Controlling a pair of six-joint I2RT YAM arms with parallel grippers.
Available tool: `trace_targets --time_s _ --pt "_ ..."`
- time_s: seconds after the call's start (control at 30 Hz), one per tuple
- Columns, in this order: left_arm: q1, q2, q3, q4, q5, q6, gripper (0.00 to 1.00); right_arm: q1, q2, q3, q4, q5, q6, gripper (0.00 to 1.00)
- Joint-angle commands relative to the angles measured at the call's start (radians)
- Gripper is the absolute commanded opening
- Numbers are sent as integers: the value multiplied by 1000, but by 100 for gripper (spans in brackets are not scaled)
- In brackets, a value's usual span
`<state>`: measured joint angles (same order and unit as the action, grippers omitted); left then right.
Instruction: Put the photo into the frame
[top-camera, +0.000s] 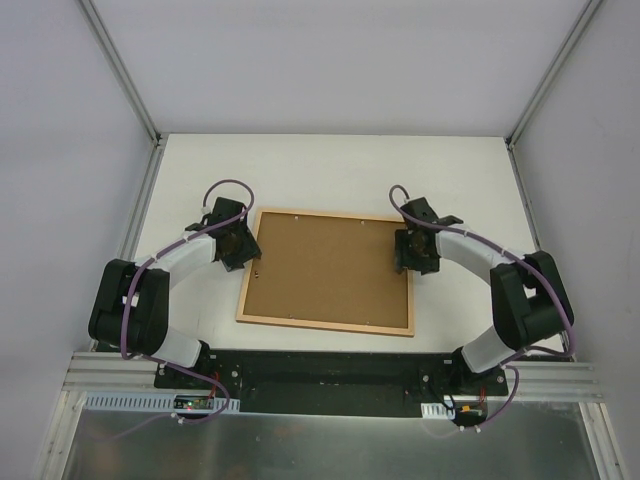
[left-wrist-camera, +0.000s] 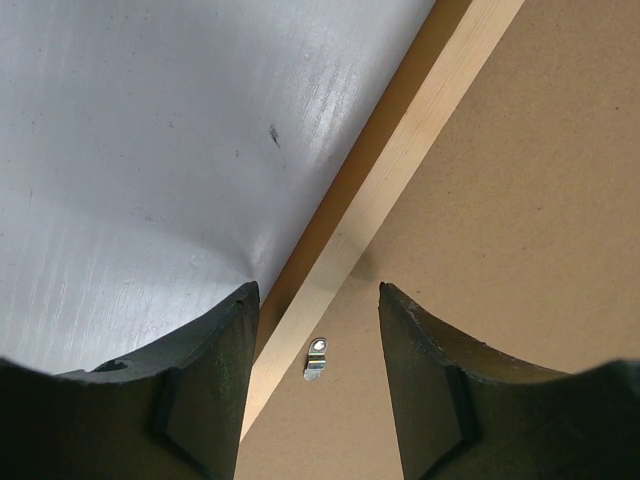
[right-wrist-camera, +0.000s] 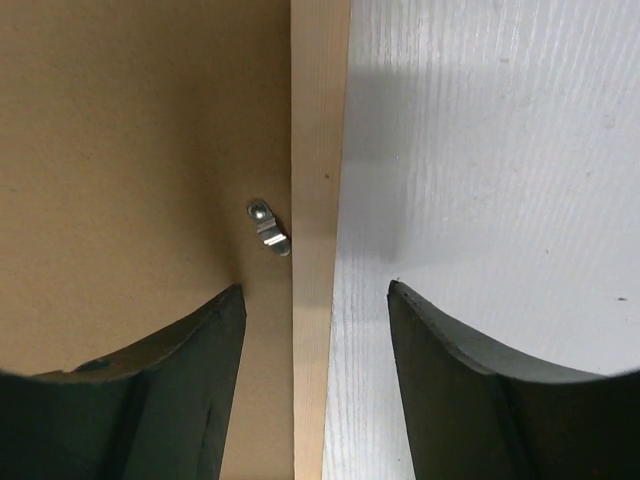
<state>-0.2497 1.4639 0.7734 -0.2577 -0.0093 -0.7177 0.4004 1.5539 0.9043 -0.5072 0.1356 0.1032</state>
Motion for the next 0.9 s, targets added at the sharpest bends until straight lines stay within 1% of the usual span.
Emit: trace_targets --time_s 0.0,0.07,0.17,0.2,0.23,0.27,0.43,0.47,0.57,0.63,0.77,0.87 --pt "-6 -22 -10 11 -20 -8 49 -23 43 41 52 15 23 59" --pt "-5 -20 -8 11 -20 -6 49 -37 60 48 64 4 24 57" --pt "-5 -19 -6 11 -18 -6 49 -51 81 58 68 -8 21 51" --pt "-5 -19 -6 11 -17 -5 49 -55 83 56 70 -8 21 48" --pt "-5 -19 -6 11 -18 -5 49 -60 83 51 73 -13 21 43" --pt "-5 -16 -5 9 -18 -5 48 -64 83 45 79 -25 20 39" --pt "-6 -2 0 11 -6 -8 48 -72 87 30 91 -36 18 29" --pt "-5 -1 0 12 -4 -9 48 -77 90 30 91 -36 21 25" --pt "-6 -4 -3 15 2 -9 48 -86 97 30 95 -37 33 10" --pt "-6 -8 -3 15 5 -8 48 -87 103 36 95 -36 44 4" --pt "-19 -30 -5 14 8 -5 50 -91 113 56 79 -42 50 1" --pt "-45 -65 -17 6 -4 -6 51 -92 112 68 64 -36 46 1"
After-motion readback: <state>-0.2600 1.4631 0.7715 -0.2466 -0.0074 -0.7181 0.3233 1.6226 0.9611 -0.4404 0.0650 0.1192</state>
